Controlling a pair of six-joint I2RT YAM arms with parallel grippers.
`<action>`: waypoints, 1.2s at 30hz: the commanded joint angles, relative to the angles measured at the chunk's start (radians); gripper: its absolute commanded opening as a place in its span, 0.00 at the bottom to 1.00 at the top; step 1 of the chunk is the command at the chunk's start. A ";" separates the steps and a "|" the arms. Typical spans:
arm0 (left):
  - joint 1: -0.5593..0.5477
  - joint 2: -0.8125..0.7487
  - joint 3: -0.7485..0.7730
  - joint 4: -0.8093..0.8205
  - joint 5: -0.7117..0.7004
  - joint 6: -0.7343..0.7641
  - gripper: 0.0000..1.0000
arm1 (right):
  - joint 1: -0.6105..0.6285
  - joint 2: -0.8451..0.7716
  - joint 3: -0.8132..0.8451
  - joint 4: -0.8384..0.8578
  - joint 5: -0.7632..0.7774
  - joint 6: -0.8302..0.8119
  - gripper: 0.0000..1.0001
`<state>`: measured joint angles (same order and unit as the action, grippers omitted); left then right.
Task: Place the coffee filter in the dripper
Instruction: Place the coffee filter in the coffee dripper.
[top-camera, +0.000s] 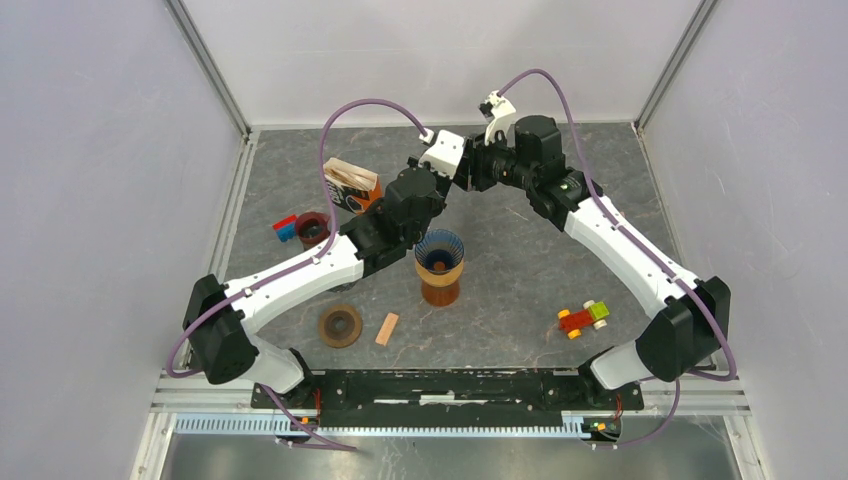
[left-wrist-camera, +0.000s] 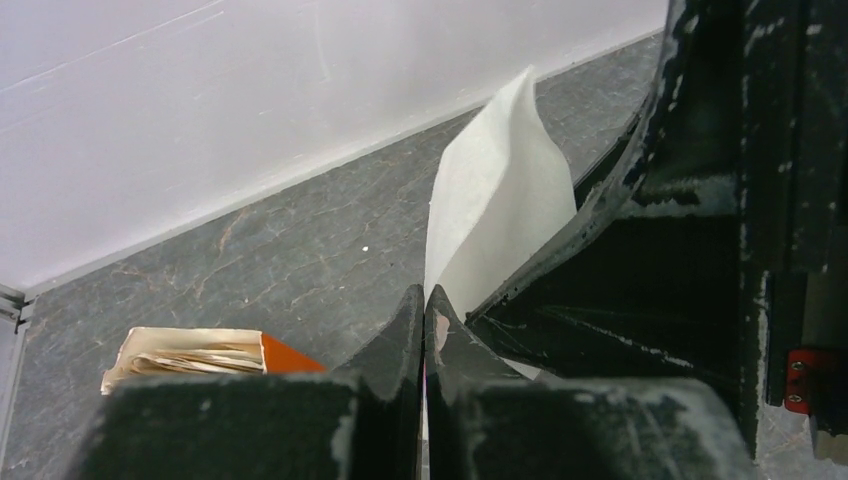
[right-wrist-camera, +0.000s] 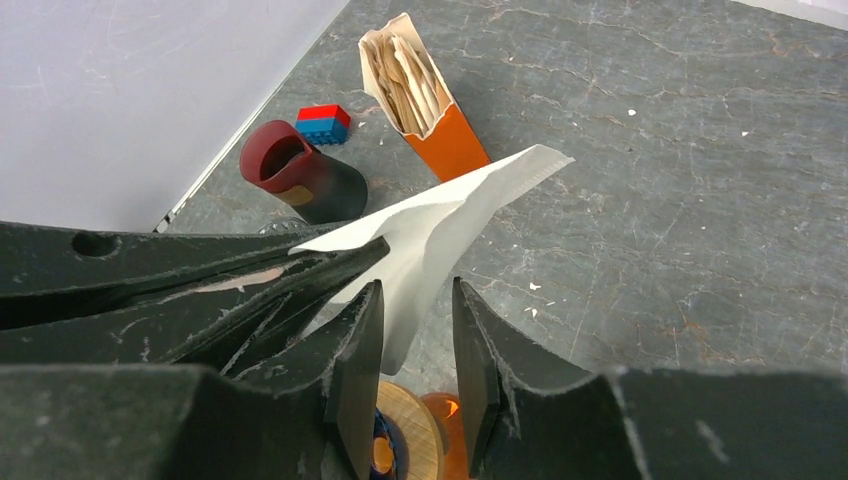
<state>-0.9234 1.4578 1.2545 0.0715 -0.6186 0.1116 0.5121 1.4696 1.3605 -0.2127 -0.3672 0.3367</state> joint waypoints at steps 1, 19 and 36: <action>-0.004 -0.015 0.027 -0.005 0.015 -0.083 0.02 | -0.005 0.010 0.011 0.049 -0.014 0.007 0.35; 0.015 -0.026 0.003 0.010 0.002 -0.078 0.02 | -0.001 -0.054 0.045 -0.048 0.184 -0.118 0.00; 0.015 -0.010 -0.008 0.047 -0.034 -0.042 0.02 | 0.045 -0.064 0.064 -0.065 0.257 -0.166 0.00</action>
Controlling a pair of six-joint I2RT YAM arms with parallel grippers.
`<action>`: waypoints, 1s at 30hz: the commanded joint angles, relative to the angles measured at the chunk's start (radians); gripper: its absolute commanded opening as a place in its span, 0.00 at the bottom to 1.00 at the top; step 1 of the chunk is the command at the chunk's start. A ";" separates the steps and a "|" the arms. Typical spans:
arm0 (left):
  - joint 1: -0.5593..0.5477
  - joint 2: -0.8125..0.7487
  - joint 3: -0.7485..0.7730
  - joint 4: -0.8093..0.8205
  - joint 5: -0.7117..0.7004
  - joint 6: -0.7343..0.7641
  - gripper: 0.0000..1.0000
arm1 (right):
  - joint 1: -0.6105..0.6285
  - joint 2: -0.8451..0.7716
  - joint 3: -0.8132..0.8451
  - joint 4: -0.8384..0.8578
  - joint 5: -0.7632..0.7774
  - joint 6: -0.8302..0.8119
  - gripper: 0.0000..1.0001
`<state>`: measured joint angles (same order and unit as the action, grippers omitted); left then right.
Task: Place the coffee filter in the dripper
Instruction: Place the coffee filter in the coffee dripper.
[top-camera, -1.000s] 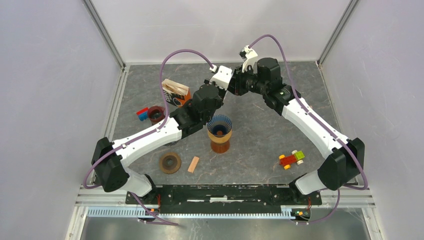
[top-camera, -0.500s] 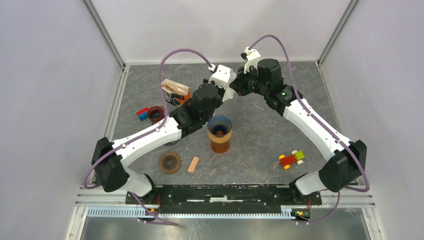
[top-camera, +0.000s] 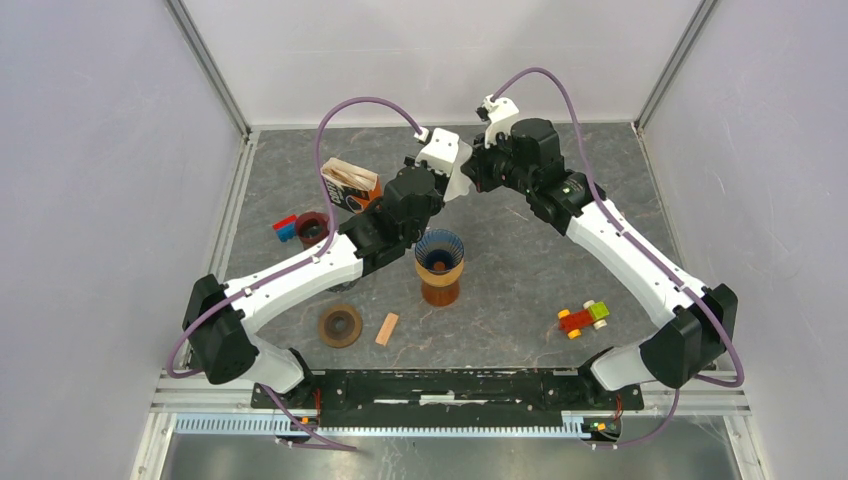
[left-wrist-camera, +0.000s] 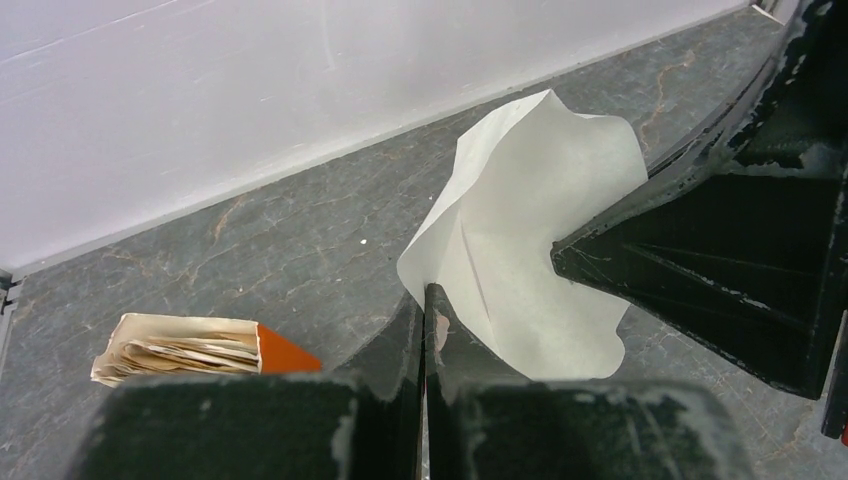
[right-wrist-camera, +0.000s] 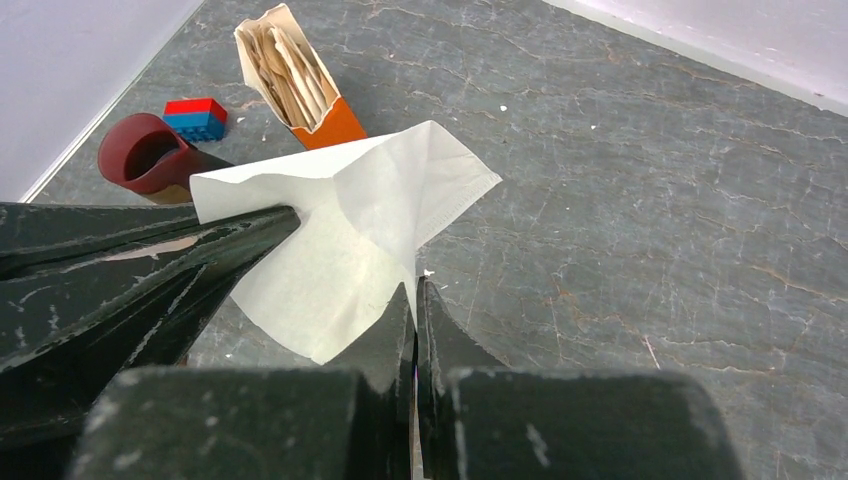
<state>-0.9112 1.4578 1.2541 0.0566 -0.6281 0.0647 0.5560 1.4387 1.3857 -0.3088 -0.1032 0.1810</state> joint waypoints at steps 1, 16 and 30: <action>0.003 -0.010 -0.010 0.067 -0.025 0.011 0.02 | 0.001 -0.029 0.036 0.035 -0.027 -0.005 0.00; 0.030 -0.005 0.052 -0.037 0.087 -0.085 0.43 | 0.000 -0.022 0.005 0.099 -0.204 0.076 0.00; 0.091 0.001 0.040 -0.034 0.137 -0.133 0.30 | -0.014 -0.034 -0.023 0.125 -0.278 0.098 0.00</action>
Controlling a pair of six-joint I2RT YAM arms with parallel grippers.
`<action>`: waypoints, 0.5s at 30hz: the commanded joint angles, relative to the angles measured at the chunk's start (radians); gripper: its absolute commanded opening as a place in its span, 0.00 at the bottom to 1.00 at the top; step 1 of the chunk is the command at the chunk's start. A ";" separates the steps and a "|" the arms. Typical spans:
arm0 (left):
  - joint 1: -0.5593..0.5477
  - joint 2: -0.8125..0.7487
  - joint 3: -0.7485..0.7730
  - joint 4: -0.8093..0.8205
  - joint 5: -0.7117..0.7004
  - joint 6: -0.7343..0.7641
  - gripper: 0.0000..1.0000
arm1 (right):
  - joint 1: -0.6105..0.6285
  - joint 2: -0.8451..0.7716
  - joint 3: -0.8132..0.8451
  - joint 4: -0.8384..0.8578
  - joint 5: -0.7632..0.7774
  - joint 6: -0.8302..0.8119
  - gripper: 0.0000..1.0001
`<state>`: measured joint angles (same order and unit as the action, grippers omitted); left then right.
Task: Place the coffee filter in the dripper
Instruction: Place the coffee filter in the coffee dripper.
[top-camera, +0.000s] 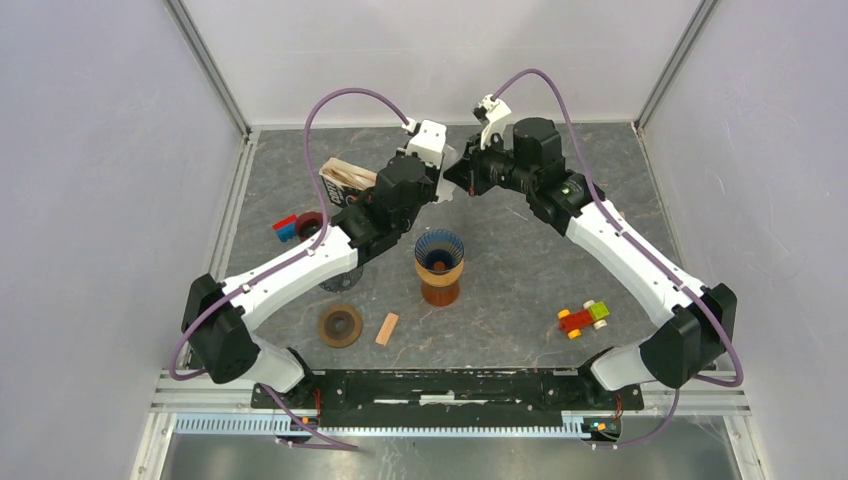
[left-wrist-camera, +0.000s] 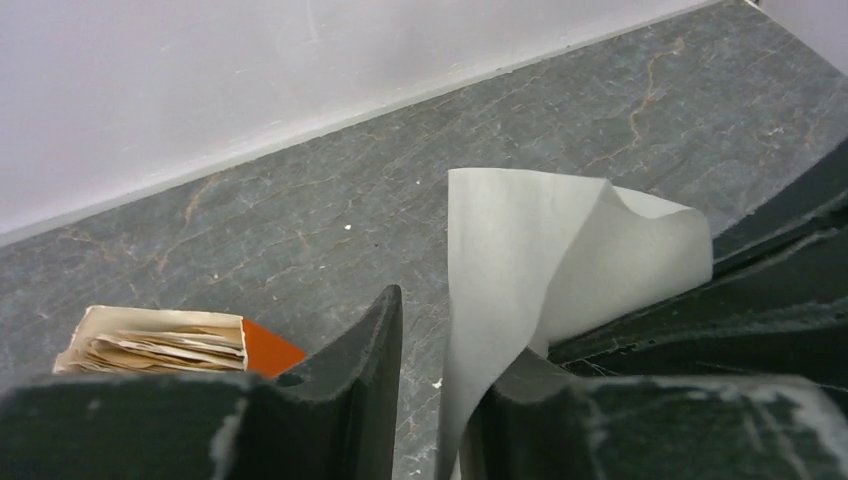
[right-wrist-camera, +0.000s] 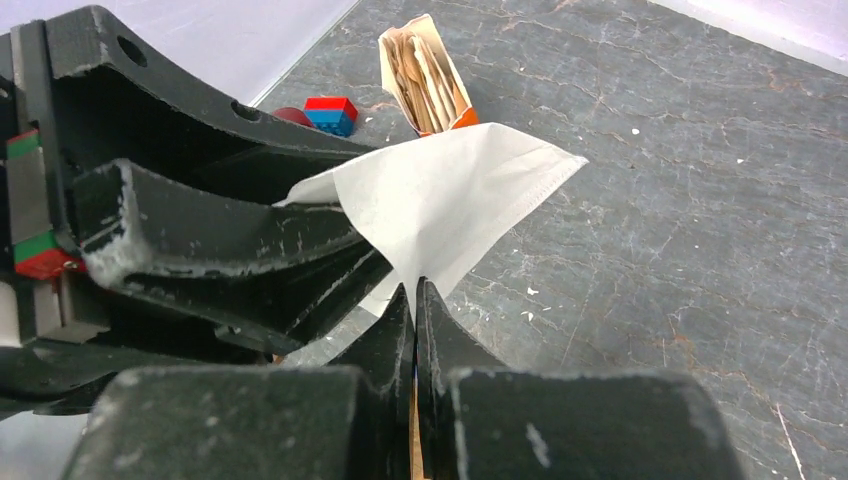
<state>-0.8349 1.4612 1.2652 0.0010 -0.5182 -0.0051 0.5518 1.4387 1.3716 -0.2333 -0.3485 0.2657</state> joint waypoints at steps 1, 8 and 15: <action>0.017 -0.004 0.031 0.023 0.030 -0.065 0.23 | -0.010 -0.036 -0.012 0.048 -0.028 0.010 0.00; 0.020 -0.020 0.022 0.009 0.041 -0.090 0.02 | -0.018 -0.053 -0.005 0.006 0.081 -0.033 0.00; 0.019 -0.010 0.035 0.004 0.037 -0.143 0.02 | -0.001 -0.042 0.026 -0.025 0.208 -0.065 0.00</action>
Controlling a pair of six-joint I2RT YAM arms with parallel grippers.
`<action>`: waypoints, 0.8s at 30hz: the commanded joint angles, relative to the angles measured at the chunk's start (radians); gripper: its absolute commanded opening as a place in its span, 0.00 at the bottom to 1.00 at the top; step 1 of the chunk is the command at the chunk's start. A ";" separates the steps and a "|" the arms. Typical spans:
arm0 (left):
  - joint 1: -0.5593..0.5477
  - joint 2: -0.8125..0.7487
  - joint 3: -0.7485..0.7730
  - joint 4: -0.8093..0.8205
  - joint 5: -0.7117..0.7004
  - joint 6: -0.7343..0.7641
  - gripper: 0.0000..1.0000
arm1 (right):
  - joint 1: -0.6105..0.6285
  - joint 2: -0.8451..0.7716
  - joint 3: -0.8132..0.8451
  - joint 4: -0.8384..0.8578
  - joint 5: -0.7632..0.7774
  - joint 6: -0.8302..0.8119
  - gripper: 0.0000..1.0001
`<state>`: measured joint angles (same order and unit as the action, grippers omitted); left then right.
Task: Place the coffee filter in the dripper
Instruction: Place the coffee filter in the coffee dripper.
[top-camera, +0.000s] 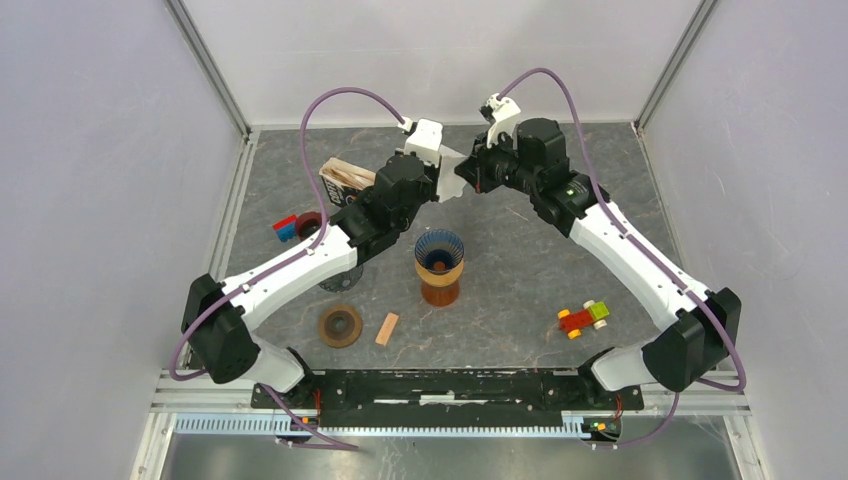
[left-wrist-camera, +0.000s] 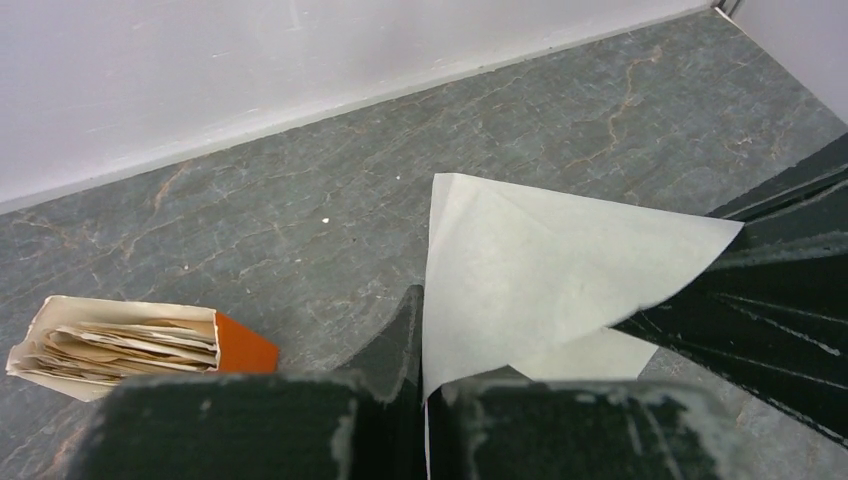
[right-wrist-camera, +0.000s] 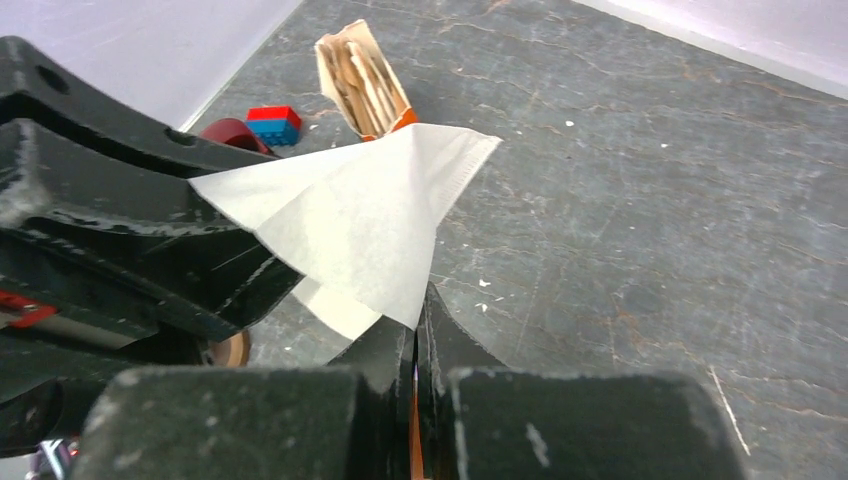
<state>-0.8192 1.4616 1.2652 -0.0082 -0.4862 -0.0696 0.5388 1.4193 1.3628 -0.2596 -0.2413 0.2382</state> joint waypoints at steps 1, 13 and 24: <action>0.003 -0.009 0.037 -0.010 0.013 -0.083 0.02 | 0.017 -0.023 0.033 0.001 0.111 -0.045 0.00; 0.003 0.004 0.053 -0.038 0.048 -0.119 0.02 | 0.060 -0.007 0.045 0.009 0.095 -0.089 0.12; 0.002 0.014 0.063 -0.049 0.020 -0.150 0.02 | 0.064 0.005 0.055 0.006 0.065 -0.090 0.33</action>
<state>-0.8192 1.4647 1.2804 -0.0738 -0.4431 -0.1497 0.5987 1.4204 1.3685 -0.2714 -0.1600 0.1585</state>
